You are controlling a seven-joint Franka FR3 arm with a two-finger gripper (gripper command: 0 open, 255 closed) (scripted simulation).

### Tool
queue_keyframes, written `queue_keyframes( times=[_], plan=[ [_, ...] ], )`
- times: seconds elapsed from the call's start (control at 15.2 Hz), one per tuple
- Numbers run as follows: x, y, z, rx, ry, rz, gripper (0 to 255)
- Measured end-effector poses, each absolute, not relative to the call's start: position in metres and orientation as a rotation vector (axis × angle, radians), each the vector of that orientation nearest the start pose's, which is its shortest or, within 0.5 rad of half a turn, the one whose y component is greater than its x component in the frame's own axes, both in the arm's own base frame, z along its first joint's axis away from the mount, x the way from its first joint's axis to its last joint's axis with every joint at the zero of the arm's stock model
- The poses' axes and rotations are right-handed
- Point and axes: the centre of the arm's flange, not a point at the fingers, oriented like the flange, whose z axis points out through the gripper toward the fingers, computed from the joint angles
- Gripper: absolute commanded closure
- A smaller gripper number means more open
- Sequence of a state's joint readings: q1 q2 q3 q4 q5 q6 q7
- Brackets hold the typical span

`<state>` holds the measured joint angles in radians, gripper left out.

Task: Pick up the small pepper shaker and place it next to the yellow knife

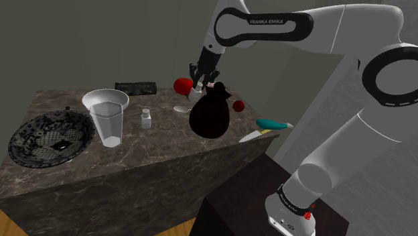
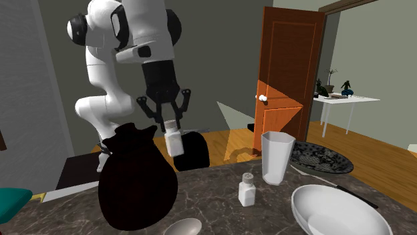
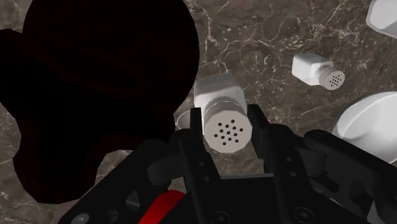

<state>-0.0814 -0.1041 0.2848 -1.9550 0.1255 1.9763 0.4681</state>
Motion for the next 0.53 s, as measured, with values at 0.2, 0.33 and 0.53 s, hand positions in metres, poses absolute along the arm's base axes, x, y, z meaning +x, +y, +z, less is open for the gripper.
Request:
queue_keyframes(
  times=[0.2, 0.33, 0.53],
  plan=[
    [0.526, 0.087, 0.542, -2.957, 0.45, -0.229, 255],
    [0.524, 0.065, 0.549, -2.945, 0.447, -0.298, 255],
    [0.522, 0.018, 0.559, -2.919, 0.459, -0.462, 255]
  ],
)
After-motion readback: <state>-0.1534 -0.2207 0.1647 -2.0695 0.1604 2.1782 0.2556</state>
